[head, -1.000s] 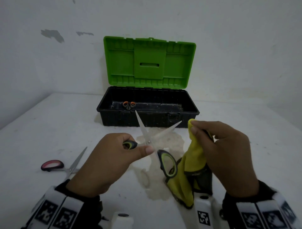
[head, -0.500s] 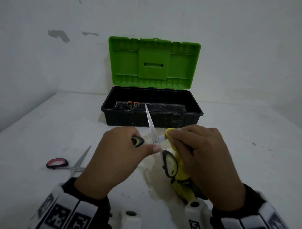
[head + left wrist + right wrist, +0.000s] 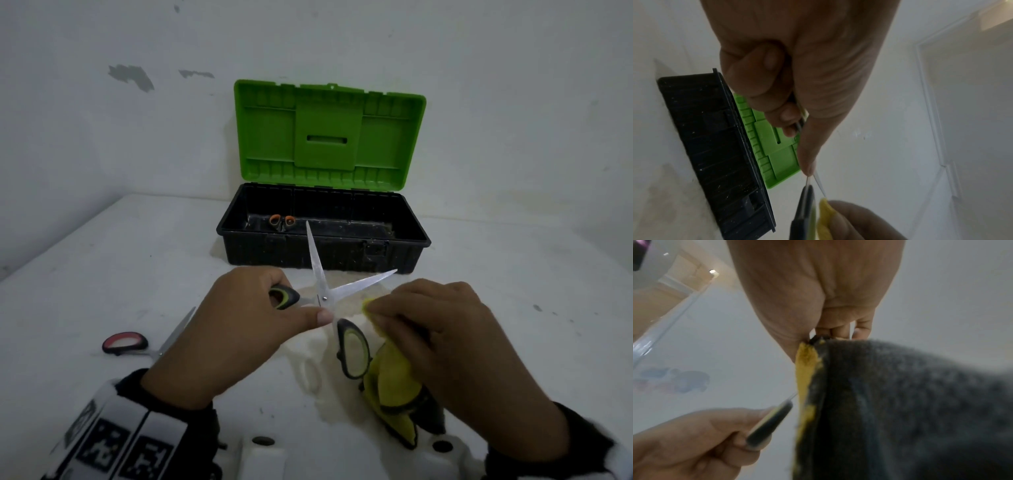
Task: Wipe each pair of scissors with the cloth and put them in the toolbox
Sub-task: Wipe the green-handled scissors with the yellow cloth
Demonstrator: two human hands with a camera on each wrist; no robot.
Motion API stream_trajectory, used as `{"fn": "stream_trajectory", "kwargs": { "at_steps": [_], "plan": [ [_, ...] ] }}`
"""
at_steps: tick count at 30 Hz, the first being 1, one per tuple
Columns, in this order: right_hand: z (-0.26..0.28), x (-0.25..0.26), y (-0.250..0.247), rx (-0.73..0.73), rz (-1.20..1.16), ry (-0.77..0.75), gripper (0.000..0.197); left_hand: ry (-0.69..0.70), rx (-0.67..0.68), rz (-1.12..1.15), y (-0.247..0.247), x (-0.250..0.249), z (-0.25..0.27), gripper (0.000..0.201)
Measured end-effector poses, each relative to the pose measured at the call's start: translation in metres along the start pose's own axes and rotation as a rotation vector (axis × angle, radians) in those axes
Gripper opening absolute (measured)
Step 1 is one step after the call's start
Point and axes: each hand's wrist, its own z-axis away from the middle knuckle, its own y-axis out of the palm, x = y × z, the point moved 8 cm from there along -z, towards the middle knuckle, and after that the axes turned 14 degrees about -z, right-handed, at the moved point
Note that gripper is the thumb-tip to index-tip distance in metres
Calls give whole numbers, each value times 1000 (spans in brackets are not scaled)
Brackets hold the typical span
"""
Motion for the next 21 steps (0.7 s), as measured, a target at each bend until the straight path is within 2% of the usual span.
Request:
{"fn": "stream_trajectory", "kwargs": {
  "at_steps": [2, 4, 6, 8, 11, 15, 18, 21],
  "plan": [
    [4, -11, -18, -103, -132, 84, 10, -16, 31, -43, 0, 5, 0, 36],
    [9, -21, -30, -176, -231, 150, 12, -44, 98, -3, 6, 11, -1, 23],
    [13, -29, -36, -187, -262, 198, 17, -99, 209, 234, 16, 16, -1, 9],
    [16, -37, -41, -183, -250, 239, 17, -143, 296, 471, 23, 17, 1, 11],
    [16, -49, -52, -195, -215, 284, 17, -151, 263, 662, 21, 16, 1, 16],
    [11, -63, -70, -237, -160, 314, 16, -255, 195, 798, 27, 25, -2, 20],
    [1, -68, -77, -244, -142, 294, 16, -305, 169, 846, 39, 26, 0, 26],
    [-17, -60, -66, -178, -163, 218, 15, -339, 168, 941, 52, 20, 4, 34]
  ]
}}
